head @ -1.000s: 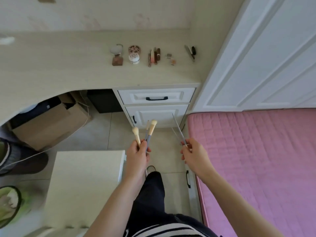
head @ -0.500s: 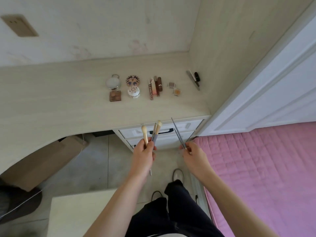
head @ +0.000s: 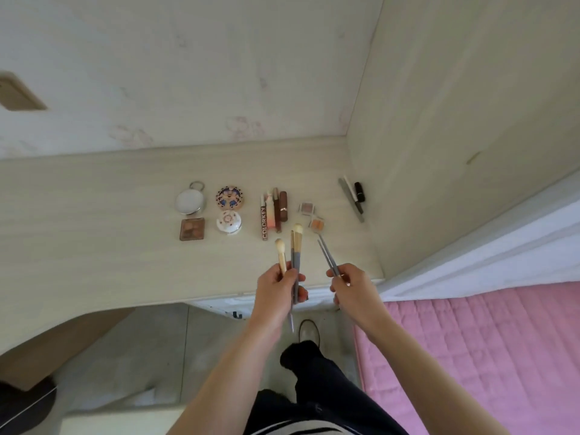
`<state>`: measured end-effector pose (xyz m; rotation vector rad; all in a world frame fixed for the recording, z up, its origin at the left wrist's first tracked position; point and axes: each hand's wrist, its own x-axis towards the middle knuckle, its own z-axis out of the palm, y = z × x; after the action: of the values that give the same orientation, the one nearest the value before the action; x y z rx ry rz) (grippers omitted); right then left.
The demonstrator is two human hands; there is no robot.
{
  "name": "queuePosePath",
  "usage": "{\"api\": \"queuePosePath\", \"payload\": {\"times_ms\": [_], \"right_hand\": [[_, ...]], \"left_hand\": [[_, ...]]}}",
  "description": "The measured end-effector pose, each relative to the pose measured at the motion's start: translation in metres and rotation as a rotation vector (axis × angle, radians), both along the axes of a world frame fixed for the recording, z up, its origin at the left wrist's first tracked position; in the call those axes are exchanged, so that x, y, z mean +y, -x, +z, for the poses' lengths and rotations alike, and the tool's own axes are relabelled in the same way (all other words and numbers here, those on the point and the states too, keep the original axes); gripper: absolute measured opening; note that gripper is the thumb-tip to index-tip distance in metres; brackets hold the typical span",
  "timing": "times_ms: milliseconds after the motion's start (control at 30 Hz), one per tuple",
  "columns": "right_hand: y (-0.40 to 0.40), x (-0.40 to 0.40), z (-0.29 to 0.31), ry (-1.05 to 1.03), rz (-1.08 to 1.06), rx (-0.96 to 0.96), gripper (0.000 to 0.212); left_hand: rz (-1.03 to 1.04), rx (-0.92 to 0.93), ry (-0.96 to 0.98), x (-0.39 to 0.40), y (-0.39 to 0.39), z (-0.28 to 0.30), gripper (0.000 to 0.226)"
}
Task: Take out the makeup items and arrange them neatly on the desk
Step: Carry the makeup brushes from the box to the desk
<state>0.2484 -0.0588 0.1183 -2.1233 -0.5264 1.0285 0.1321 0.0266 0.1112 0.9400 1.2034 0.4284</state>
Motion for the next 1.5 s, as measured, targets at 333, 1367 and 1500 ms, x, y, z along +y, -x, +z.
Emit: {"api": "queuePosePath", "payload": {"times_ms": [333, 1367, 1500], "right_hand": [[-0.099, 0.062, -0.022, 0.035, -0.099, -0.011, 0.018], [-0.15, 0.116, -0.083, 0.235, -0.14, -0.211, 0.016], [-0.149, 0.111, -0.087, 0.22, -0.143, -0.224, 0.015]], "left_hand": [[-0.06, 0.055, 0.082, 0.044, -0.119, -0.019, 0.015], [-0.516, 0.633, -0.166, 0.111, -0.218, -0.077, 0.02], [-0.486, 0.631, -0.171, 0.112, -0.219, -0.079, 0.02]]}}
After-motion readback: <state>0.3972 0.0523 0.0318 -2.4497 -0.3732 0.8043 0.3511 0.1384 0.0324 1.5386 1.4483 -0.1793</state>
